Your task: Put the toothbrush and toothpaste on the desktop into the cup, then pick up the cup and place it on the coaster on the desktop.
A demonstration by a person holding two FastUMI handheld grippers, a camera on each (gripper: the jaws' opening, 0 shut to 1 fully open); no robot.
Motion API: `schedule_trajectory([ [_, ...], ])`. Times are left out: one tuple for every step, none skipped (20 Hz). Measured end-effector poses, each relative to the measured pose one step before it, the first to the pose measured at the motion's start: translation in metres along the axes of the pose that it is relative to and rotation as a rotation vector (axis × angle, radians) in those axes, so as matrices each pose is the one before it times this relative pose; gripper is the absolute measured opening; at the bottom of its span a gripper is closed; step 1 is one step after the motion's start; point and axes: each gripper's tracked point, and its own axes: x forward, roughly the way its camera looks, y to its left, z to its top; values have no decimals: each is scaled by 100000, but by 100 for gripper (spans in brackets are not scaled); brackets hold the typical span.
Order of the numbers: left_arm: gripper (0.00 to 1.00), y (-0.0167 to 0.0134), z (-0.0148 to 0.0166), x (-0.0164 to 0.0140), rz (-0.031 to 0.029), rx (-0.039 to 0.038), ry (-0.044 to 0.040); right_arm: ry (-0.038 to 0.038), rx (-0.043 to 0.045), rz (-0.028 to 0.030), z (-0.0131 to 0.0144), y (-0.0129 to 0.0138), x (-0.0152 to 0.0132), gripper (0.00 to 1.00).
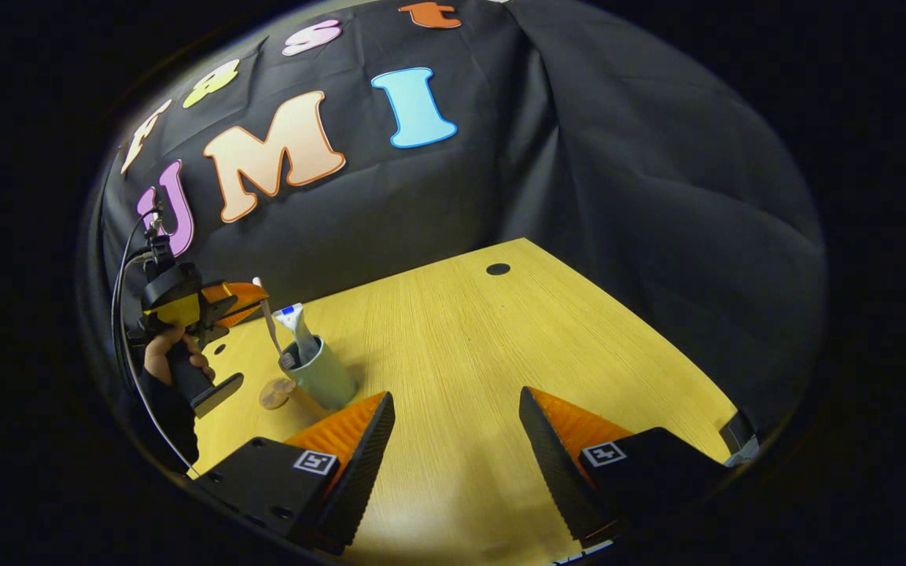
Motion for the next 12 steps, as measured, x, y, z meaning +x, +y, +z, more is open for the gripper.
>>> schedule_trajectory([
  [0,11,-4,126,523,327,-763,655,-268,381,-214,209,-13,97],
  [0,139,16,114,767,1220,-1535,666,-392,781,-237,265,79,97],
  [0,-154,-463,-90,-227,2331,1144,651,-496,713,-153,323,150,97],
  [0,-125,-580,-195,-173,2529,1082,351,-339,1143,-64,433,119,97],
  [0,-135,-475,-366,-419,1798,314,48,-490,915,145,379,142,98],
  [0,-289,50,-308,-481,1508,14,-440,-492,954,247,390,165,98],
  [0,-198,-20,-498,-244,1277,-158,-518,-349,1115,354,470,74,98],
  [0,-217,67,-688,-475,1220,-526,-338,-184,1176,260,424,139,94],
  [0,-376,15,-623,-1149,1297,108,-278,-103,1321,341,539,184,98],
  [0,-379,-31,-499,-974,1481,-48,-170,-154,1431,250,500,223,94],
  [0,-260,-211,-616,-886,1476,773,-18,14,1525,270,615,261,99],
  [0,-158,-304,-637,-750,1364,768,670,-65,1492,22,546,328,98],
])
